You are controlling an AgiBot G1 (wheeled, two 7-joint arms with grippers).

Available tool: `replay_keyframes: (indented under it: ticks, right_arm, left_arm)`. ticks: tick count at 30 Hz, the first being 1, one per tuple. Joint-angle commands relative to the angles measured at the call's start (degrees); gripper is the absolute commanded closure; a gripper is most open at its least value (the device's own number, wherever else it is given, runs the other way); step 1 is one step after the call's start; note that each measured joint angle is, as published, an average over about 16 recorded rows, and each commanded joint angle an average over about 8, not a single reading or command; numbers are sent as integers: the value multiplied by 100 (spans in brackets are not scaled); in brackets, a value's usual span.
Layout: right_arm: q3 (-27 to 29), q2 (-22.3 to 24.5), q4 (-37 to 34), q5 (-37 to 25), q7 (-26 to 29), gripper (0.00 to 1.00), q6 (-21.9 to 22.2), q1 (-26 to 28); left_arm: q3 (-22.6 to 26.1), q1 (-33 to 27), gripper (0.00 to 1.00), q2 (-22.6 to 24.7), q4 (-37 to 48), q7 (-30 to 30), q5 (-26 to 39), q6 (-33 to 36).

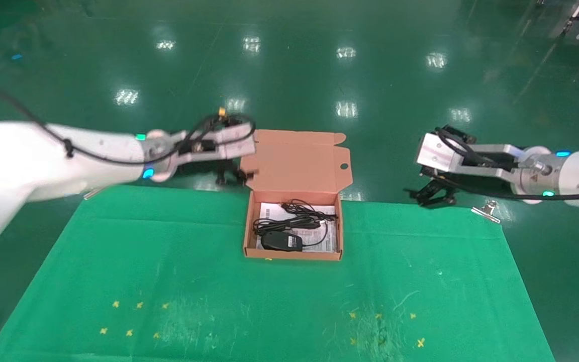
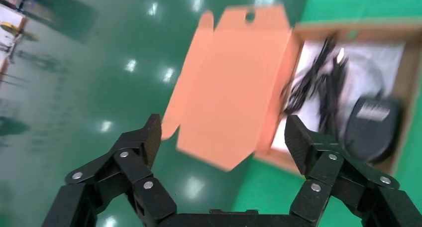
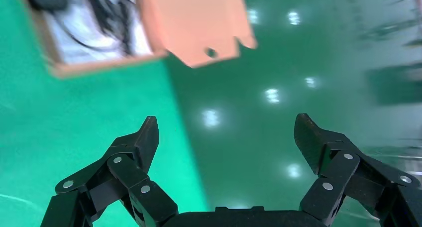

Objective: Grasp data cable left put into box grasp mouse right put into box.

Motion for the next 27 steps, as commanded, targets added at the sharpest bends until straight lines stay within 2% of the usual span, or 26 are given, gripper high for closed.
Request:
replay_keyframes:
  ticks: [1, 14, 24, 27]
  right_arm:
    - [115, 23, 38, 98, -4, 0, -107, -82]
    - [1027, 204, 340, 876, -33, 0, -956, -731]
    - [2109, 419, 697, 1799, -68, 0, -1962, -1500]
    - [2292, 455, 758, 1955, -74, 0, -2133, -1631]
  left_arm:
    - [-95, 78, 0, -80, -89, -42, -100, 109]
    - [-849, 698, 0, -714, -795, -375, -888, 972]
    - [-1744, 1433, 0, -1465, -1632, -770, -1823, 1996]
    - [-1895, 1557, 0, -1593, -1773, -837, -1981, 2169]
